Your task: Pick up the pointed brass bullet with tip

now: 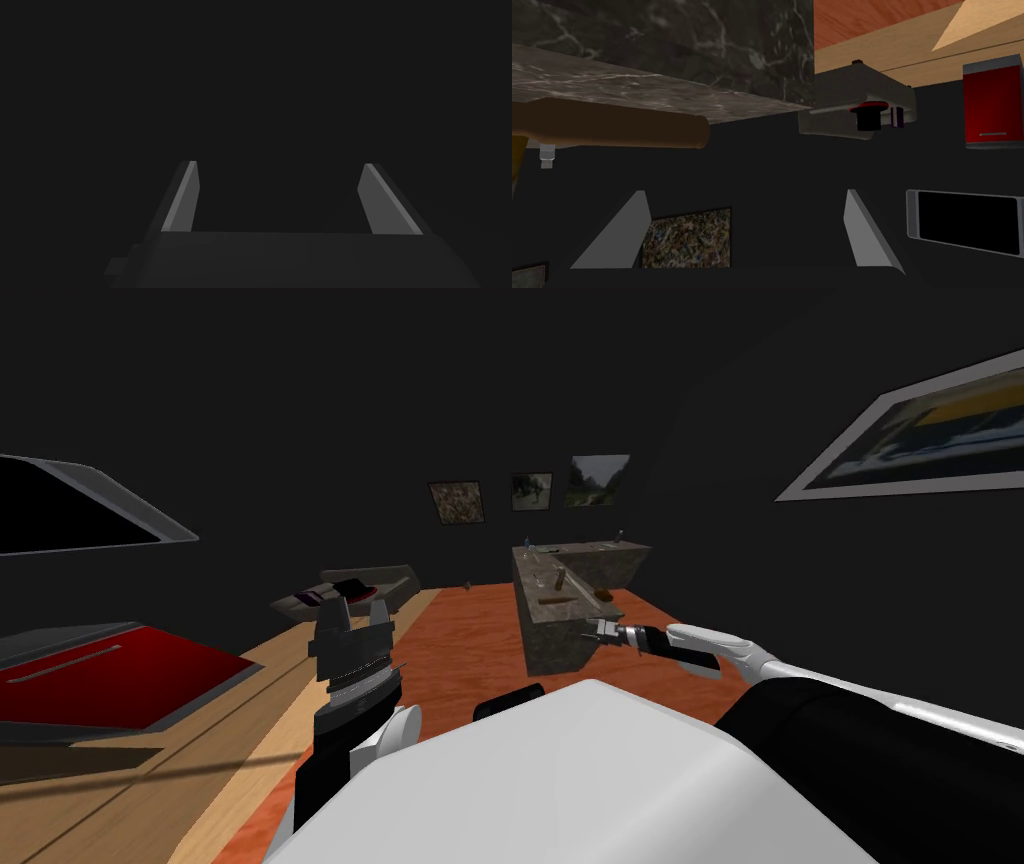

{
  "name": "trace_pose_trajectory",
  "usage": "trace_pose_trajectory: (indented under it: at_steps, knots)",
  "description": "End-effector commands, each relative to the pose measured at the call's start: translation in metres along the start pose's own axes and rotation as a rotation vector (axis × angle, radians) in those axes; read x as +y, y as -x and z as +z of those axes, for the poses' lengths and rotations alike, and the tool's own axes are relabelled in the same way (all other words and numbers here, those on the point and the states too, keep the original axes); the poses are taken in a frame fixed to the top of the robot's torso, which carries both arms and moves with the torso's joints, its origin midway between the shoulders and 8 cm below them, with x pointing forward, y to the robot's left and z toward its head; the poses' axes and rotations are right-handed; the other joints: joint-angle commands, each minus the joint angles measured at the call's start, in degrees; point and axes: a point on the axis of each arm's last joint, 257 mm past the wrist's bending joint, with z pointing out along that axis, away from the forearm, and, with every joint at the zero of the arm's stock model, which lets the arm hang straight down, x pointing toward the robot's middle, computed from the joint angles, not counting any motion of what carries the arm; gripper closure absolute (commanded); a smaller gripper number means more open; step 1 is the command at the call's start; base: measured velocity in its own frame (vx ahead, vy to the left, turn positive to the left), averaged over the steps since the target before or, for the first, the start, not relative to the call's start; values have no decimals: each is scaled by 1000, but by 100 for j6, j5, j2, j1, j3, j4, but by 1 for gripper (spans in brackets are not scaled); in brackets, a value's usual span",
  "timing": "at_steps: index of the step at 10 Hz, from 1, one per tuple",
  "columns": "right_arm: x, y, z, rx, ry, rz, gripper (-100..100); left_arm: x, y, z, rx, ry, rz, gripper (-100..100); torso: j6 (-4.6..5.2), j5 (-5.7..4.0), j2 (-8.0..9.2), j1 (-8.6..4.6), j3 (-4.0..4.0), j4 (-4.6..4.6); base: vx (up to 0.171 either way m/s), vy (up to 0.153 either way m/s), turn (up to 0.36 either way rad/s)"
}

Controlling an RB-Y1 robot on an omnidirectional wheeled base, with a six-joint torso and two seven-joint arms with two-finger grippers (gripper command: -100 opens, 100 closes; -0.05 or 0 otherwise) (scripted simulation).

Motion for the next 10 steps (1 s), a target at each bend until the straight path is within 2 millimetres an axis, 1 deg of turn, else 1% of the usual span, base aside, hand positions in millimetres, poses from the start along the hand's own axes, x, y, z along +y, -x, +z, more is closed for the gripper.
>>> trace_pose_trajectory:
  at_steps: [1, 2, 4, 5, 7, 9, 10]
  knots:
    - [-6, -9, -8, 46, -17, -36, -100, 0, 0, 0, 0, 0, 0, 0, 0, 0, 0, 0, 0, 0, 119, 80, 78]
    - [-22, -25, -20, 116, -43, -90, -100, 0, 0, 0, 0, 0, 0, 0, 7, 1, 11, -7, 5, 1, 100, 62, 147]
    - [-56, -55, -48, 255, -93, -197, -100, 0, 0, 0, 0, 0, 0, 0, 2, -1, 2, -3, 1, 0, 174, 113, 231]
    - [-56, -55, -48, 255, -93, -197, -100, 0, 0, 0, 0, 0, 0, 0, 0, 2, -13, 7, -8, -4, 135, 60, 75]
    - [-87, -82, -80, 393, -133, -299, -100, 0, 0, 0, 0, 0, 0, 0, 4, -2, 7, -13, 3, 1, 152, 73, 183]
    - [-113, -105, -115, 526, -158, -389, -100, 0, 0, 0, 0, 0, 0, 0, 3, 1, -16, -3, -10, -4, 212, 66, 215]
    - [-113, -105, -115, 526, -158, -389, -100, 0, 0, 0, 0, 0, 0, 0, 4, -1, -19, -9, -13, -6, 135, 58, 51]
